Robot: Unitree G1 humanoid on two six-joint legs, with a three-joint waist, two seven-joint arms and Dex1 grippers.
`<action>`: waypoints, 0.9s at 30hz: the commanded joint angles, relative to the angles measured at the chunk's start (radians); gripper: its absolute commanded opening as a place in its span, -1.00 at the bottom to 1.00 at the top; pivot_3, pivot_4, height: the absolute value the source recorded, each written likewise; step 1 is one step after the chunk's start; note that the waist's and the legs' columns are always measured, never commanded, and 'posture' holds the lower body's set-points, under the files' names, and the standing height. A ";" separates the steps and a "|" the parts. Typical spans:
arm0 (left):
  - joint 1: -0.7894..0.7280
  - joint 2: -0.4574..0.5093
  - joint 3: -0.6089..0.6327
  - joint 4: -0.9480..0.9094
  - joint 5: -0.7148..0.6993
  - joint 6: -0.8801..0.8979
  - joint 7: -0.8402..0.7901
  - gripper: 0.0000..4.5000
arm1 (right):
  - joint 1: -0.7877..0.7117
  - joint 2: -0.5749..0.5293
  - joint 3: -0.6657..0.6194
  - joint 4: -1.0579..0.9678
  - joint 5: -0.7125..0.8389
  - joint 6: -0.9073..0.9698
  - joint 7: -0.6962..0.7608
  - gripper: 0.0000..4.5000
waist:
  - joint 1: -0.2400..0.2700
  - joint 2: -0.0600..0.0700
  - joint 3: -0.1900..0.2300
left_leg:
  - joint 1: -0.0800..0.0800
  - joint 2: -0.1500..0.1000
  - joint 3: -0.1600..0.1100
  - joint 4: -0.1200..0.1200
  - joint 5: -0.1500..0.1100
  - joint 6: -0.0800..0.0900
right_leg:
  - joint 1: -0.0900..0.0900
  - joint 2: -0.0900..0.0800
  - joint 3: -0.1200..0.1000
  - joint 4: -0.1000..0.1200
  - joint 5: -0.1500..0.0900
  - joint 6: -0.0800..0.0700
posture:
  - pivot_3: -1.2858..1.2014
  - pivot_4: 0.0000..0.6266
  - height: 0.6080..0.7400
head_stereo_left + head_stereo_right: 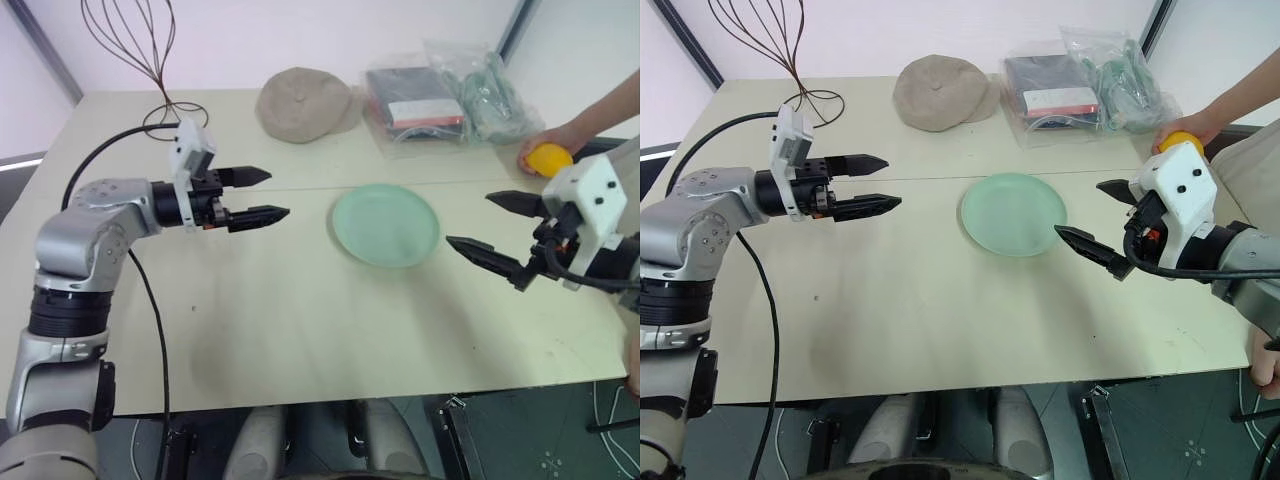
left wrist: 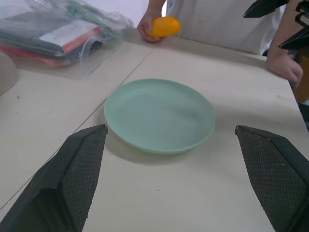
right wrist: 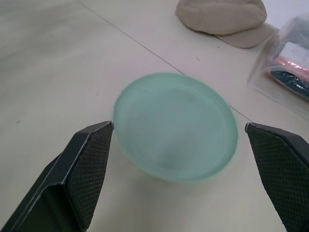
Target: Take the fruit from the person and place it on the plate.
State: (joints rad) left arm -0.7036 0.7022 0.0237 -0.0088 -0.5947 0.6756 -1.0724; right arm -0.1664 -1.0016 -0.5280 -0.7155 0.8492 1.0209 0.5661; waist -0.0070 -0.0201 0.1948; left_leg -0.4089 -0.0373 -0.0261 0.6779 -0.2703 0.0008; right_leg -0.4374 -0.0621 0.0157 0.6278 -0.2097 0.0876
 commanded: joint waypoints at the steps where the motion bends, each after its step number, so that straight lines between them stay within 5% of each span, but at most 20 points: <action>1: -0.051 -0.015 -0.005 0.028 0.021 -0.038 -0.015 0.97 | -0.008 -0.006 -0.057 -0.039 0.022 0.005 -0.031 1.00 | 0.000 0.000 0.000 | 0.000 0.000 0.000 0.000 0.000 0.000 | 0.000 0.000 0.000 0.000 0.000 0.000 | 0.03 -0.52 1.00; 16: -0.108 -0.065 -0.009 0.107 0.070 -0.089 -0.026 0.97 | -0.092 0.053 -0.029 -0.029 0.085 0.001 -0.185 1.00 | -0.001 0.000 0.000 | 0.000 0.000 0.000 0.000 0.000 0.000 | 0.000 0.000 0.000 0.000 0.000 0.000 | 0.03 -0.52 1.00; 22: -0.108 -0.069 -0.008 0.114 0.082 -0.094 -0.032 0.97 | -0.389 0.255 0.055 0.080 0.320 0.109 -0.552 1.00 | -0.005 0.000 0.000 | 0.001 0.000 0.000 0.000 0.000 0.000 | 0.000 0.000 0.002 0.001 0.000 0.000 | 0.03 -0.52 1.00; 27: -0.103 -0.071 -0.005 0.111 0.086 -0.093 -0.031 0.97 | -0.482 0.315 0.118 0.121 0.456 0.131 -0.764 1.00 | -0.001 0.000 0.000 | 0.000 0.000 -0.001 0.000 0.000 0.000 | -0.001 -0.001 0.001 0.001 0.000 0.000 | 0.03 -0.52 1.00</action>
State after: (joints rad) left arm -0.7926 0.6239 -0.0017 0.1175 -0.5091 0.5992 -1.1046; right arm -0.6169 -0.6890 -0.4139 -0.5932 1.2582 1.1539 -0.1307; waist -0.0077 -0.0198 0.1949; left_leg -0.4095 -0.0374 -0.0266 0.6775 -0.2703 0.0008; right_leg -0.4387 -0.0634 0.0166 0.6289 -0.2093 0.0876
